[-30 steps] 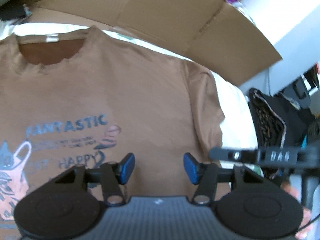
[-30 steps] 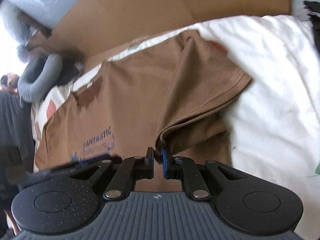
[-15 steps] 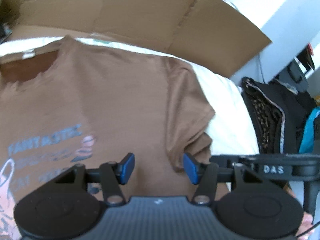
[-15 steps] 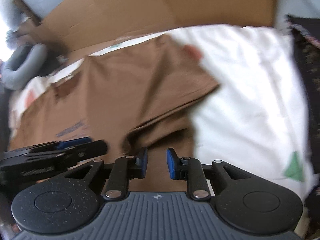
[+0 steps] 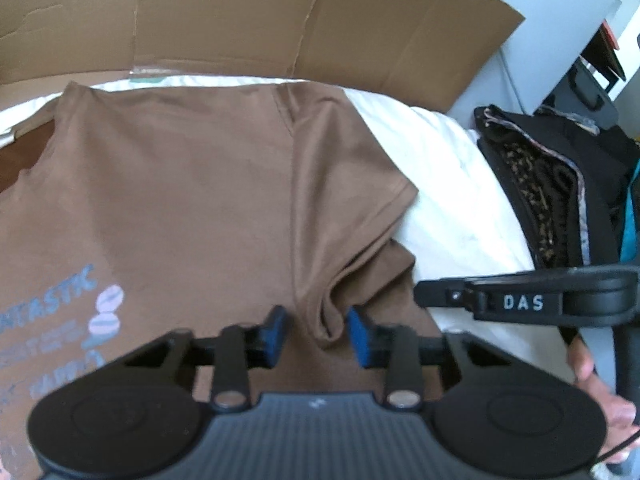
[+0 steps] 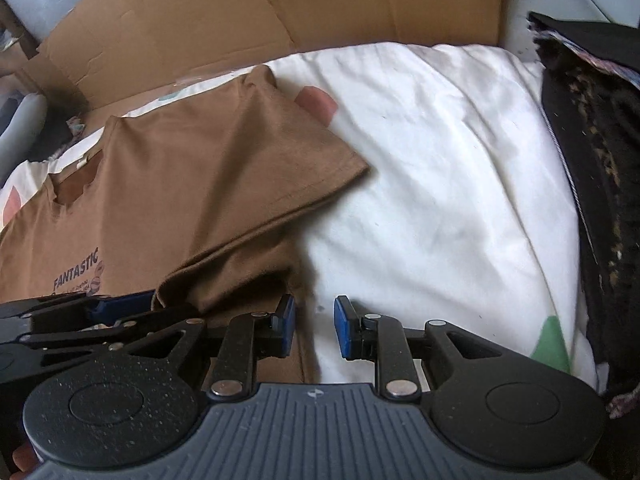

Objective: Fold clothes

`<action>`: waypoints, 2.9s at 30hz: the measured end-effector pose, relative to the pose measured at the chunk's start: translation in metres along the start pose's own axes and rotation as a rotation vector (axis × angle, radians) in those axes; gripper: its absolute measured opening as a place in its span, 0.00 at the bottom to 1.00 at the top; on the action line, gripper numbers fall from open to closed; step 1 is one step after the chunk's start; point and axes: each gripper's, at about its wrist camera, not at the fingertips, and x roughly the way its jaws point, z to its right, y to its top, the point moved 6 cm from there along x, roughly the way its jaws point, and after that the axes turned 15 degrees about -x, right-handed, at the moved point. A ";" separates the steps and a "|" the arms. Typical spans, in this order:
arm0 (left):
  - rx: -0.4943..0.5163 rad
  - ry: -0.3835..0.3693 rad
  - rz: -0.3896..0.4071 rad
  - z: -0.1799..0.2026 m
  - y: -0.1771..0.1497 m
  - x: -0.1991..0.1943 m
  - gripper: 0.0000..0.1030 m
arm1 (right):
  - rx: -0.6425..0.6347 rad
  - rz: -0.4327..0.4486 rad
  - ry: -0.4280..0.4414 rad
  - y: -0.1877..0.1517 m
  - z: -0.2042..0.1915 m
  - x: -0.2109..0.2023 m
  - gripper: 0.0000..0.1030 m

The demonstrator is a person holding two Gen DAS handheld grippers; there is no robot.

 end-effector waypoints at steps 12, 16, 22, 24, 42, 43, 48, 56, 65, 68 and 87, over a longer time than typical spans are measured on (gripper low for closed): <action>-0.015 -0.023 -0.027 -0.002 0.005 -0.009 0.08 | -0.039 -0.040 -0.061 0.005 -0.013 0.014 0.23; -0.034 -0.027 -0.014 -0.003 0.010 -0.017 0.07 | -0.068 -0.050 -0.089 0.005 -0.014 0.017 0.24; -0.077 0.007 0.033 -0.009 0.016 -0.033 0.06 | -0.033 -0.059 -0.076 0.006 -0.008 0.018 0.24; -0.083 0.015 0.036 -0.011 0.015 -0.037 0.06 | -0.003 -0.050 -0.054 0.004 -0.004 0.018 0.24; -0.076 0.097 -0.034 -0.037 -0.013 -0.017 0.13 | 0.161 -0.015 0.059 -0.003 0.016 0.019 0.23; -0.067 0.099 -0.020 -0.036 -0.012 -0.022 0.15 | 0.162 -0.015 0.060 -0.003 0.016 0.018 0.23; -0.011 0.055 0.044 -0.019 0.004 -0.046 0.23 | 0.158 -0.001 0.048 -0.007 0.018 0.008 0.26; 0.060 -0.004 0.071 0.020 0.036 -0.025 0.41 | 0.215 0.017 0.042 -0.019 0.043 -0.002 0.42; 0.172 0.017 0.079 0.057 0.047 0.013 0.62 | 0.097 0.033 -0.055 -0.020 0.042 -0.010 0.50; 0.197 0.027 0.068 0.065 0.049 0.024 0.62 | 0.095 0.023 -0.045 -0.023 0.042 -0.011 0.50; 0.230 0.117 0.029 0.076 0.044 0.079 0.28 | 0.134 0.002 -0.043 -0.039 0.056 -0.017 0.55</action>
